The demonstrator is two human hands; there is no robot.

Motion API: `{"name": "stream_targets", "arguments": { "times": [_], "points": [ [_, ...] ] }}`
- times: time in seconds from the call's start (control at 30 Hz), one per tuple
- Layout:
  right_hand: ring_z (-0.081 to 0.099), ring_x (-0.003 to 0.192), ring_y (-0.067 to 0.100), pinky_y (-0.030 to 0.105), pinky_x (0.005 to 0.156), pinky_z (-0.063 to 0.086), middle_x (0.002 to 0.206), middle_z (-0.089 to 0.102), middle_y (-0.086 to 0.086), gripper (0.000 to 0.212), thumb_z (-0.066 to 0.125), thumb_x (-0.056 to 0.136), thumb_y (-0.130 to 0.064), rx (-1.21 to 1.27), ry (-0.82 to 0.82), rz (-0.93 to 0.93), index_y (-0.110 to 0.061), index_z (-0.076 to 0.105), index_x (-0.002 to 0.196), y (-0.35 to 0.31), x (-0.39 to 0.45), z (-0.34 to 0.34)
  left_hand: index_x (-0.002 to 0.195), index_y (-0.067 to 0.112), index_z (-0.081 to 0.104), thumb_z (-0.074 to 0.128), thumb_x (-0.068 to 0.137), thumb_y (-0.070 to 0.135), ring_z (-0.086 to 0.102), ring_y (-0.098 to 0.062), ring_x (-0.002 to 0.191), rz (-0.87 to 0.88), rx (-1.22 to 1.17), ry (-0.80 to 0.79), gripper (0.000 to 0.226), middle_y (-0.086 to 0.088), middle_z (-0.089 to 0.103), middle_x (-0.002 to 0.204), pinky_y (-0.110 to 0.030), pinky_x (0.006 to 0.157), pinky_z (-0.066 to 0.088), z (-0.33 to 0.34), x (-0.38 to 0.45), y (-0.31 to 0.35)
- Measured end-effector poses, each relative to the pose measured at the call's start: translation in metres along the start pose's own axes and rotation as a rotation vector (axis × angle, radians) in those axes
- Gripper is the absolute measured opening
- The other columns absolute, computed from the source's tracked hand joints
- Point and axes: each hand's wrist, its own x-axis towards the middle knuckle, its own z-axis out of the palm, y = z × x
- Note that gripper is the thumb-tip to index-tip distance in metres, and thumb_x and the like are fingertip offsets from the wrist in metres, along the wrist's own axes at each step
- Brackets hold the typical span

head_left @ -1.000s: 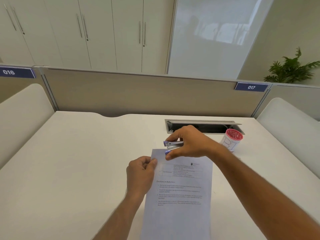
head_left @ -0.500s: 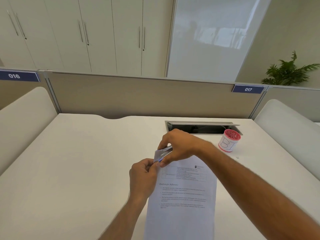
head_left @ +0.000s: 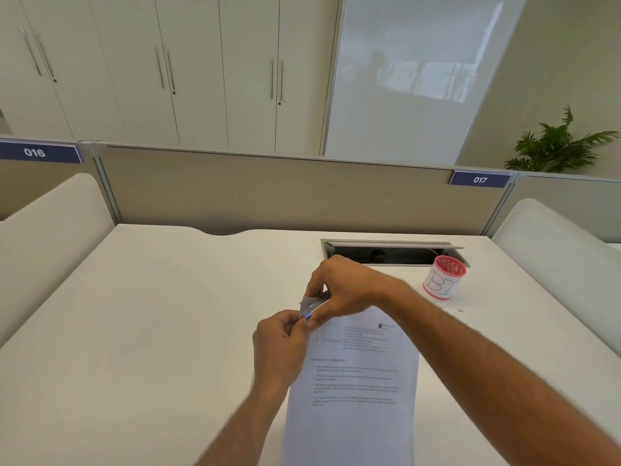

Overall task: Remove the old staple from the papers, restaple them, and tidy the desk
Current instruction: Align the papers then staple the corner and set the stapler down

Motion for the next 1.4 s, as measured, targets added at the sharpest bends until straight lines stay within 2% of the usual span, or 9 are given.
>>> {"name": "stream_targets", "arguments": {
  "times": [0.33, 0.47, 0.7, 0.87, 0.93, 1.03, 1.13, 1.3, 1.4],
  "points": [
    [0.067, 0.077, 0.011, 0.016, 0.059, 0.043, 0.095, 0.074, -0.004, 0.044, 0.081, 0.069, -0.049, -0.048, -0.022, -0.024, -0.017, 0.076, 0.1, 0.001, 0.002, 0.001, 0.074, 0.015, 0.069, 0.067, 0.089, 0.025, 0.069, -0.018, 0.063, 0.003, 0.008, -0.005, 0.018, 0.004, 0.071, 0.072, -0.034, 0.058, 0.059, 0.001, -0.002, -0.001],
    [0.066, 0.072, 0.011, 0.019, 0.059, 0.047, 0.089, 0.074, -0.006, 0.041, 0.08, 0.07, -0.05, -0.061, -0.014, -0.047, -0.019, 0.077, 0.097, 0.002, 0.002, 0.002, 0.073, 0.018, 0.069, 0.067, 0.089, 0.026, 0.068, -0.014, 0.06, 0.005, 0.01, -0.003, 0.018, 0.008, 0.071, 0.069, -0.029, 0.056, 0.057, 0.0, -0.002, 0.0],
    [0.064, 0.067, 0.01, 0.019, 0.056, 0.044, 0.084, 0.073, -0.007, 0.039, 0.079, 0.071, -0.047, -0.042, -0.003, -0.07, -0.019, 0.078, 0.099, 0.003, 0.003, 0.004, 0.071, 0.019, 0.068, 0.068, 0.088, 0.027, 0.068, -0.015, 0.06, -0.004, -0.005, -0.012, 0.02, 0.007, 0.071, 0.067, -0.031, 0.056, 0.058, 0.001, -0.001, -0.002],
    [0.064, 0.062, 0.014, 0.031, 0.056, 0.054, 0.075, 0.074, -0.006, 0.034, 0.079, 0.072, -0.047, 0.002, 0.032, -0.05, -0.022, 0.079, 0.094, 0.005, 0.003, 0.007, 0.07, 0.019, 0.07, 0.069, 0.088, 0.025, 0.067, -0.012, 0.06, -0.007, -0.021, -0.003, 0.019, 0.006, 0.071, 0.067, -0.024, 0.053, 0.054, 0.001, 0.002, -0.003],
    [0.064, 0.061, 0.014, 0.028, 0.054, 0.052, 0.073, 0.072, -0.007, 0.033, 0.079, 0.073, -0.047, 0.02, 0.027, -0.051, -0.021, 0.079, 0.094, 0.006, 0.004, 0.007, 0.071, 0.02, 0.07, 0.069, 0.088, 0.026, 0.067, -0.01, 0.06, -0.001, -0.015, -0.006, 0.018, 0.007, 0.071, 0.068, -0.022, 0.052, 0.054, 0.002, 0.001, -0.003],
    [0.063, 0.06, 0.012, 0.02, 0.051, 0.045, 0.069, 0.068, -0.01, 0.033, 0.079, 0.073, -0.045, 0.029, 0.027, -0.054, -0.019, 0.079, 0.093, 0.007, 0.004, 0.007, 0.071, 0.022, 0.069, 0.068, 0.089, 0.026, 0.068, -0.013, 0.063, 0.005, -0.001, -0.007, 0.019, 0.007, 0.071, 0.069, -0.029, 0.056, 0.057, 0.002, 0.002, -0.005],
    [0.061, 0.058, 0.012, 0.023, 0.05, 0.045, 0.066, 0.067, -0.01, 0.033, 0.079, 0.072, -0.046, 0.021, 0.03, -0.061, -0.02, 0.079, 0.093, 0.009, 0.005, 0.008, 0.068, 0.022, 0.069, 0.069, 0.088, 0.024, 0.066, -0.011, 0.06, 0.008, -0.01, -0.005, 0.02, 0.008, 0.07, 0.066, -0.03, 0.055, 0.056, 0.003, 0.003, -0.004],
    [0.067, 0.067, 0.015, 0.032, 0.06, 0.058, 0.082, 0.075, -0.004, 0.038, 0.077, 0.073, -0.049, 0.035, -0.004, -0.055, -0.019, 0.077, 0.096, 0.013, 0.006, 0.007, 0.071, 0.019, 0.068, 0.068, 0.089, 0.025, 0.068, -0.017, 0.063, -0.002, -0.009, -0.008, 0.019, 0.006, 0.071, 0.068, -0.031, 0.056, 0.057, 0.003, 0.003, -0.003],
    [0.068, 0.078, 0.011, 0.029, 0.072, 0.059, 0.1, 0.075, -0.005, 0.049, 0.078, 0.07, -0.054, 0.055, 0.005, -0.05, -0.019, 0.075, 0.104, 0.015, 0.005, 0.009, 0.069, 0.02, 0.069, 0.067, 0.088, 0.019, 0.068, -0.018, 0.061, -0.011, -0.018, 0.001, 0.019, 0.005, 0.071, 0.066, -0.037, 0.056, 0.057, 0.001, 0.006, -0.002]
  ]
}}
